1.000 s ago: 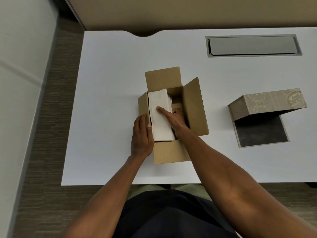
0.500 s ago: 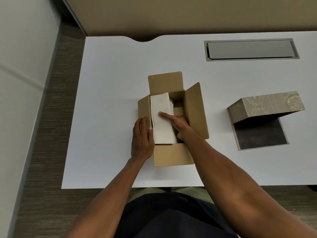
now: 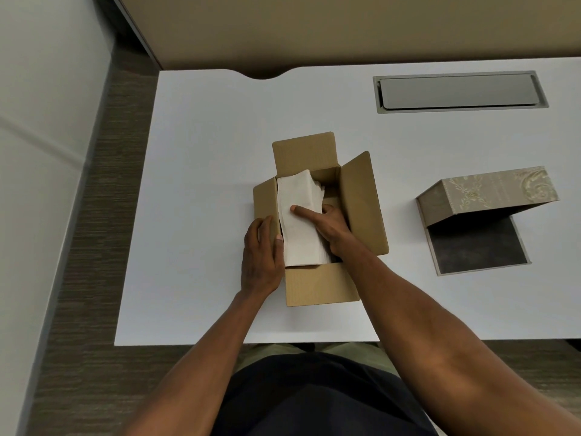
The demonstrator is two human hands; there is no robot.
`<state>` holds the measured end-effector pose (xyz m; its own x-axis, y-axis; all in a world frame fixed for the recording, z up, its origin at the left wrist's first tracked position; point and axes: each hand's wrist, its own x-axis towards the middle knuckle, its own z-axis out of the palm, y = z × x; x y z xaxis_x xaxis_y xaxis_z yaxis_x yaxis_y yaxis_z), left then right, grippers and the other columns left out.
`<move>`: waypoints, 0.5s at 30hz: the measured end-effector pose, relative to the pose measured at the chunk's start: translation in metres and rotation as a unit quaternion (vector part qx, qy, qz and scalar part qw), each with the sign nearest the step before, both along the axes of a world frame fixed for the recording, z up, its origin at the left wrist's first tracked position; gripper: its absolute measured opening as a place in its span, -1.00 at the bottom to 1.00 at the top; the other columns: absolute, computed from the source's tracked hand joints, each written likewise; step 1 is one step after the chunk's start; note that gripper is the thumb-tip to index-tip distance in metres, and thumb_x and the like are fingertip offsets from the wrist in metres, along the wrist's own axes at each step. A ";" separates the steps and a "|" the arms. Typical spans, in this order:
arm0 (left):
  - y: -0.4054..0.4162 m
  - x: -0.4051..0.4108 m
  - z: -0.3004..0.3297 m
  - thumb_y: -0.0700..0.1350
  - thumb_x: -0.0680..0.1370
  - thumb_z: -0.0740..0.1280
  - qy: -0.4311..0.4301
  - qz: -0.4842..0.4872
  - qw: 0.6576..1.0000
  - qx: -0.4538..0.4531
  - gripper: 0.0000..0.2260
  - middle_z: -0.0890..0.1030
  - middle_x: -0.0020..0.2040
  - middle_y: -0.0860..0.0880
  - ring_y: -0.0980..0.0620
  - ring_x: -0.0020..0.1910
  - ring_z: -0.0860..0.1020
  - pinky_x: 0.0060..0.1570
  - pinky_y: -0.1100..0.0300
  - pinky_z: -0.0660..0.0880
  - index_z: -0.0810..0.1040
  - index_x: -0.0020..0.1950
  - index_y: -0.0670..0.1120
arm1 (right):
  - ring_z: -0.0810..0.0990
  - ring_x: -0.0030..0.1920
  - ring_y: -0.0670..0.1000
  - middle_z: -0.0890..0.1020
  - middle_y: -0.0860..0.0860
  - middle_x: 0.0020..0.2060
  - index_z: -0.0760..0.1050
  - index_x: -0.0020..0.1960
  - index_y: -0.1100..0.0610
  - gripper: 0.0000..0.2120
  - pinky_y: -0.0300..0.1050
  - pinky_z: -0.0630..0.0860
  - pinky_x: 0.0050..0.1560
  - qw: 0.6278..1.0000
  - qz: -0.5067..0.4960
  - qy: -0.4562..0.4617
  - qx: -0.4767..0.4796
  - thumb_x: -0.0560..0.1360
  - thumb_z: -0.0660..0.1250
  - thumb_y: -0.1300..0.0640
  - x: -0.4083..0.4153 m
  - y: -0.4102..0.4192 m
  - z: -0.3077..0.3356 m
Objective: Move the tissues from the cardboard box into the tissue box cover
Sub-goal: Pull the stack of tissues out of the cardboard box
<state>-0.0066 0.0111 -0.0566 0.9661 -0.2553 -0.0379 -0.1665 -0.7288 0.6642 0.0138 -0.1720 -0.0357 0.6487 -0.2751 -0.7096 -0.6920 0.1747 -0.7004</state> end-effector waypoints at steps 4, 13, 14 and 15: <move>-0.001 0.001 0.003 -0.03 0.70 0.16 0.006 -0.002 1.000 -0.004 -0.57 0.36 0.53 -0.16 -0.13 0.50 0.35 0.40 -0.09 0.46 0.31 0.56 -0.13 | 0.65 0.17 0.10 0.65 0.06 0.20 0.47 0.38 0.07 -0.29 0.18 0.58 0.27 0.999 -0.010 -0.038 0.003 0.36 0.61 -0.19 -0.002 -0.001 0.007; 0.003 0.008 0.009 -0.03 0.65 0.32 0.027 0.006 1.000 -0.007 -0.46 0.28 0.57 -0.18 -0.17 0.53 0.31 0.42 -0.10 0.43 0.27 0.59 -0.12 | 0.71 0.13 0.15 0.70 0.11 0.16 0.51 0.33 0.11 -0.43 0.20 0.63 0.21 0.994 -0.016 -0.095 0.049 0.43 0.57 -0.11 0.004 -0.007 0.047; 0.003 0.009 0.011 -0.04 0.62 0.37 0.030 0.002 1.000 0.000 -0.42 0.27 0.57 -0.18 -0.18 0.53 0.31 0.42 -0.12 0.44 0.26 0.59 -0.12 | 0.71 0.13 0.16 0.70 0.11 0.15 0.52 0.31 0.11 -0.44 0.21 0.63 0.21 0.993 -0.018 -0.100 0.053 0.42 0.57 -0.12 0.004 -0.007 0.054; 0.002 0.010 0.013 -0.05 0.59 0.42 0.035 -0.002 0.999 0.008 -0.38 0.26 0.58 -0.18 -0.19 0.53 0.31 0.41 -0.13 0.44 0.26 0.59 -0.12 | 0.72 0.12 0.16 0.71 0.11 0.14 0.53 0.30 0.10 -0.44 0.22 0.64 0.21 0.993 -0.020 -0.106 0.056 0.42 0.57 -0.13 0.003 -0.007 0.061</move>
<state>0.0038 0.0133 -0.0434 0.9597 -0.2589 -0.1092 -0.1240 -0.7391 0.6621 0.0172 -0.1789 0.0248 0.7768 -0.2303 -0.5861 -0.5222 0.2848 -0.8039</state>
